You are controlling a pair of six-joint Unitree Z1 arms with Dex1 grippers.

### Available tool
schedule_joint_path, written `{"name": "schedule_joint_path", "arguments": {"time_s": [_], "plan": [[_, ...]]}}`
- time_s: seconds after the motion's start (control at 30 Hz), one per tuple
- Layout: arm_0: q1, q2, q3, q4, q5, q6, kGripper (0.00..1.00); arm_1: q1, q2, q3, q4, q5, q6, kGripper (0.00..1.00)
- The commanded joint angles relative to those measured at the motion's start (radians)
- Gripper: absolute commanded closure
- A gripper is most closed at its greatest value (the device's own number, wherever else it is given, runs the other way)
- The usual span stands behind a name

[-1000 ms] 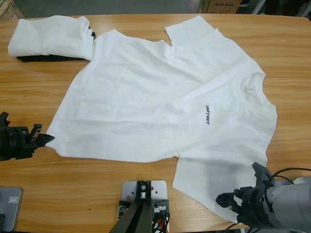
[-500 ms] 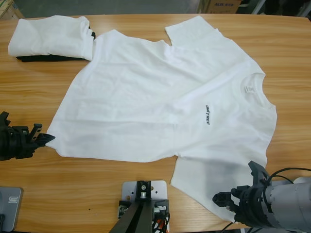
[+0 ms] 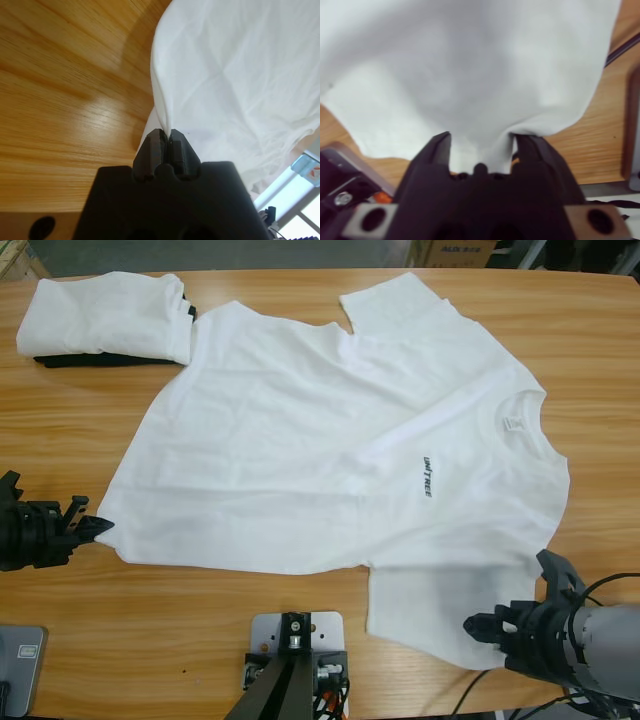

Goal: Fold clothes

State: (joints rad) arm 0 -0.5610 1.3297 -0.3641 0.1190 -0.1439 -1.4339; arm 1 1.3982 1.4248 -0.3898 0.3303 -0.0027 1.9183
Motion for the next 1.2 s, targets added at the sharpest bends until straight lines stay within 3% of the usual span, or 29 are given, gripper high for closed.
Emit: {"name": "schedule_joint_path", "arguments": {"time_s": [0.03,0.3,0.67,0.7,0.73,0.77,1.2], "plan": [[0.004,0.036,0.01,-0.012,-0.016,0.013,1.0,0.007,-0.113,0.028,-0.005,-0.048,0.01,1.0],[0.004,0.029,0.013,-0.013,-0.016,0.013,1.0,0.007,-0.07,0.038,0.002,-0.031,-0.025,1.0],[0.004,0.034,0.013,-0.019,-0.016,0.016,1.0,0.007,0.015,0.034,-0.051,0.105,0.063,1.0],[0.004,0.032,0.014,-0.019,-0.016,0.016,1.0,0.007,0.024,0.033,-0.052,0.111,0.066,0.991],[0.004,0.031,0.015,-0.019,-0.016,0.016,1.0,0.007,0.028,0.031,-0.051,0.115,0.068,0.893],[0.003,0.031,0.016,-0.019,-0.016,0.016,1.0,0.007,0.031,0.03,-0.051,0.118,0.069,0.86],[0.004,0.026,0.017,-0.019,-0.017,0.017,1.0,0.007,0.044,0.026,-0.051,0.137,0.087,0.772]]}}
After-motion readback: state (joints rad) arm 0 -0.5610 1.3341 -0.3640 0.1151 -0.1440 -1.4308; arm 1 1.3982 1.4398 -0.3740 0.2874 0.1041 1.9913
